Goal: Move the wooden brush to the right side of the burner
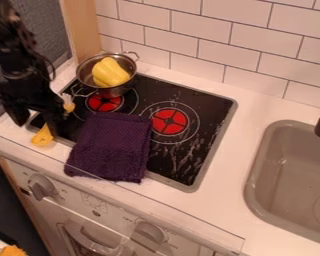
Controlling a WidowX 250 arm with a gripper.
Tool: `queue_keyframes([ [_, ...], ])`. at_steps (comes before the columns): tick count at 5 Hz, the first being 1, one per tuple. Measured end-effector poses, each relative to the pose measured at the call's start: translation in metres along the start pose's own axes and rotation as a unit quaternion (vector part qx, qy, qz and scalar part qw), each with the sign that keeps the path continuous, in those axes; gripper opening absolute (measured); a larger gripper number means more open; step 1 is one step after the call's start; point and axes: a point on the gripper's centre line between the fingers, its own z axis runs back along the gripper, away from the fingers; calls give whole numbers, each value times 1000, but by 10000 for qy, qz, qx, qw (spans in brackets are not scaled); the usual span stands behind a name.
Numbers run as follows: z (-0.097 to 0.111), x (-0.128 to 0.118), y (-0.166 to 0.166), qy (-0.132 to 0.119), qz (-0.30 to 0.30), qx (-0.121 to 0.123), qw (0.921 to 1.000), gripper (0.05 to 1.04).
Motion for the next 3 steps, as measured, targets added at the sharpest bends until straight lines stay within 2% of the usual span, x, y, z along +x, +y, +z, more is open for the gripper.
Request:
queue_keyframes([
  [1,-4,7,4,31,49,114,9999,1000],
  [2,-6,14,1,61,-15,205,9998,947],
  [3,-7,17,-7,176,-187,328,9991,668],
])
